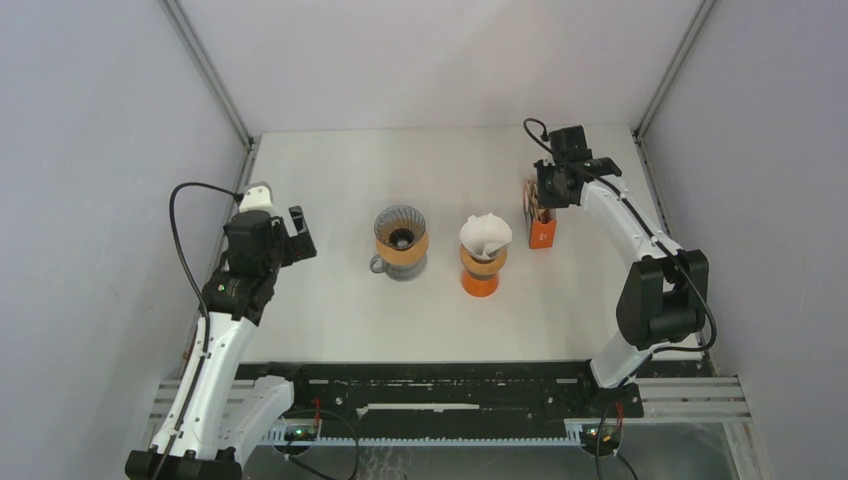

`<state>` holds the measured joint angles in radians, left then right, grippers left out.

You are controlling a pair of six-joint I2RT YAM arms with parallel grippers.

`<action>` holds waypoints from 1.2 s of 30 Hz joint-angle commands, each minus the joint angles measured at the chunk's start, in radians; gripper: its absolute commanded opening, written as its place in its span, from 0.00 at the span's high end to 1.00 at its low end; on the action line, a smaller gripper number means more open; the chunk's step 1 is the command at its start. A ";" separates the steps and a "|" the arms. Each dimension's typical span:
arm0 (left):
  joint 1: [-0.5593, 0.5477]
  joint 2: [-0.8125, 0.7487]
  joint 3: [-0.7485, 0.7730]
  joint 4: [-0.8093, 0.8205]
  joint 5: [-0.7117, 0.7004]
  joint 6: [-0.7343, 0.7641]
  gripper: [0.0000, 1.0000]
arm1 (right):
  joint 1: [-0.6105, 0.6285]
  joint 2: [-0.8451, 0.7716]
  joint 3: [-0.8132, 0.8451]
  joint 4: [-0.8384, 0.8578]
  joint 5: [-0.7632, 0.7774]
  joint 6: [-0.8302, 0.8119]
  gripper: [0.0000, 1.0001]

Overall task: Place the coffee filter in the dripper
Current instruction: Pick up the coffee filter from the coffee filter holder.

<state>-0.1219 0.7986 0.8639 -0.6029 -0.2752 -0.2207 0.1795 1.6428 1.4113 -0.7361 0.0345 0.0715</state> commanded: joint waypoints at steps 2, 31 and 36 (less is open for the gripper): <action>0.006 -0.004 -0.013 0.037 0.017 -0.009 0.00 | -0.008 -0.035 0.037 0.032 -0.049 0.020 0.73; 0.006 -0.015 -0.012 0.037 0.027 -0.010 0.00 | -0.011 -0.052 0.040 0.024 -0.019 0.022 1.00; 0.006 -0.023 -0.013 0.038 0.038 -0.014 0.00 | -0.012 -0.118 0.040 0.017 -0.024 0.022 1.00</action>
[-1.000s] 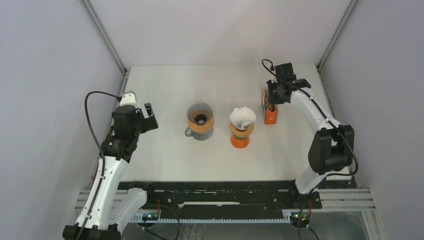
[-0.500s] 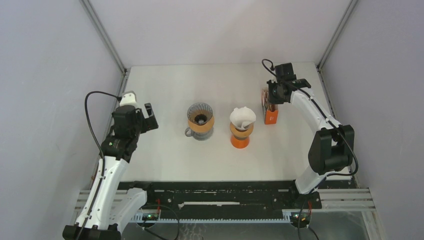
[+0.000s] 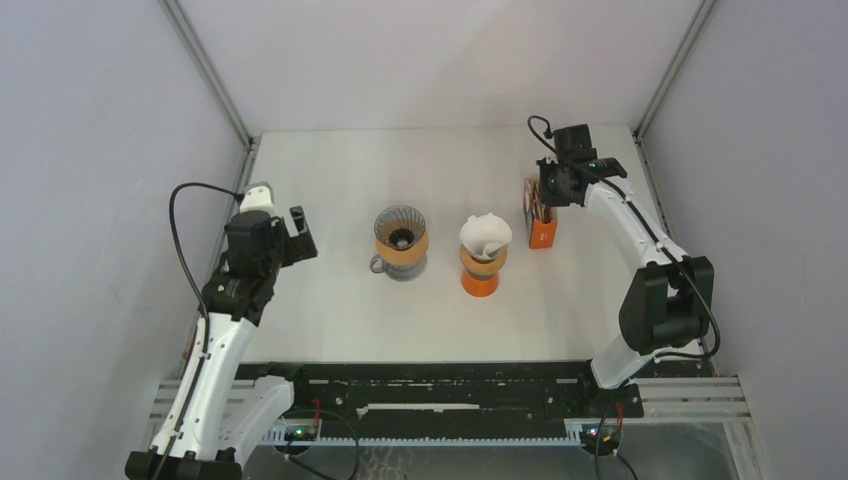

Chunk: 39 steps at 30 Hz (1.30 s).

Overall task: Place the coffee filter in the dripper
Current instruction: Pick up the coffee filter from the coffee filter holder, then place the coffee filter in the coffee dripper.

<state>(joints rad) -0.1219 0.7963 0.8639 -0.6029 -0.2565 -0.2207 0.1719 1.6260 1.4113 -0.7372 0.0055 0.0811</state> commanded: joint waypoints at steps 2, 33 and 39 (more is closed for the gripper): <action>0.006 -0.024 -0.013 0.040 0.030 -0.013 0.00 | -0.005 -0.124 0.040 0.014 0.007 0.013 1.00; 0.003 -0.100 0.115 0.130 0.476 -0.314 0.04 | 0.338 -0.510 0.021 0.255 0.154 -0.380 1.00; 0.002 -0.107 0.112 0.165 0.560 -0.444 0.05 | 0.552 -0.540 -0.034 0.434 0.304 -0.590 1.00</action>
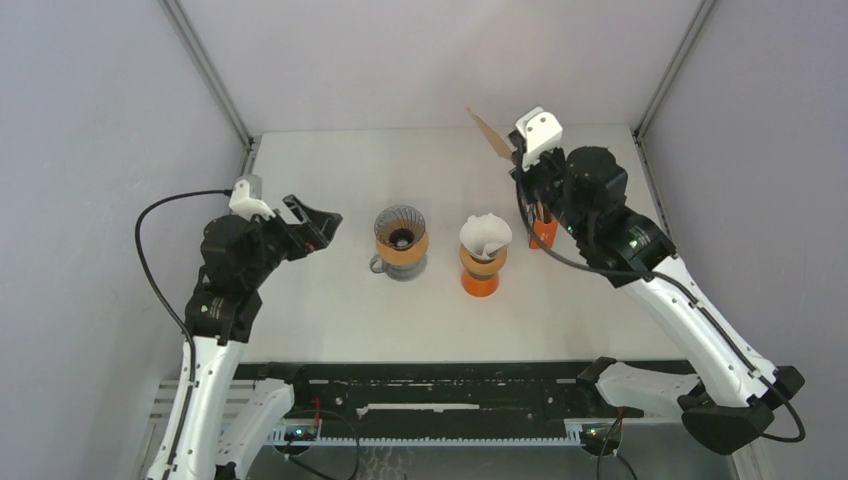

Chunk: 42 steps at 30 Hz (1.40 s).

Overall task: Place the coffee filter in the dripper
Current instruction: Place the coffee filter in the coffee dripper.

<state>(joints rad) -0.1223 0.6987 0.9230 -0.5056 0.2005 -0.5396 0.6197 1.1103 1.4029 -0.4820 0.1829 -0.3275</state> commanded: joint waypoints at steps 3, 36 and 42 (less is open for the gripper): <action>0.001 -0.019 0.022 0.136 0.171 -0.227 0.05 | 0.208 -0.028 -0.077 0.309 0.233 -0.300 1.00; -0.175 -0.063 -0.385 0.759 0.067 -0.901 0.29 | 0.568 0.203 -0.274 0.634 0.437 -0.345 1.00; -0.175 -0.053 -0.452 0.848 0.028 -0.992 0.32 | 0.584 0.238 -0.275 0.616 0.448 -0.325 1.00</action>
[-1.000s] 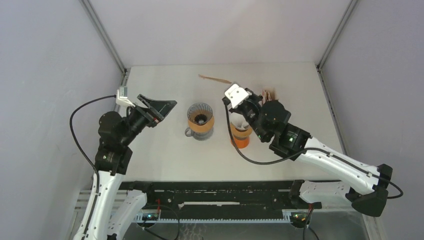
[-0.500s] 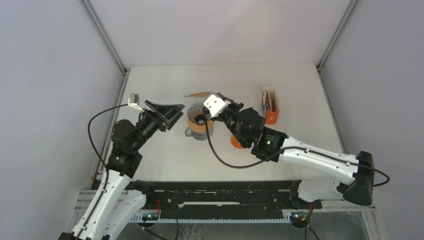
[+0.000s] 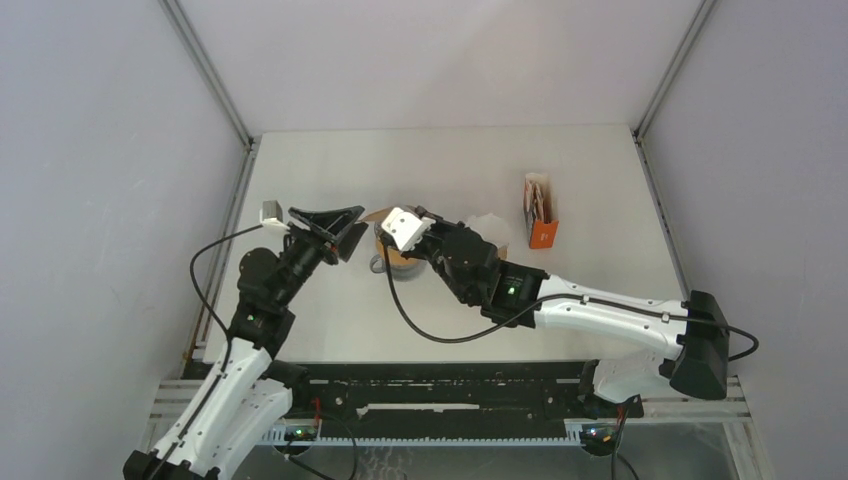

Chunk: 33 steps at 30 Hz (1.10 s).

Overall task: Place the coffee filter in the dripper
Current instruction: Place the coffee filter in the coffee dripper.

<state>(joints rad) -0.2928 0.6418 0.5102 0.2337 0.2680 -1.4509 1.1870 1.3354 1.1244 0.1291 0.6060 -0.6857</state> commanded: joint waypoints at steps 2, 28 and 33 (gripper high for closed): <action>-0.005 0.007 -0.050 0.115 -0.044 -0.095 0.35 | 0.021 0.021 0.005 0.000 0.029 0.034 1.00; -0.005 0.024 -0.123 0.133 -0.074 -0.129 0.75 | 0.032 0.048 0.005 0.020 0.021 0.041 1.00; -0.005 0.016 -0.127 0.127 -0.085 -0.127 0.85 | 0.032 0.056 0.004 0.008 0.019 0.049 1.00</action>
<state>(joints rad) -0.2928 0.6777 0.3965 0.3279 0.2039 -1.5738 1.2121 1.3888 1.1244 0.1135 0.6209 -0.6628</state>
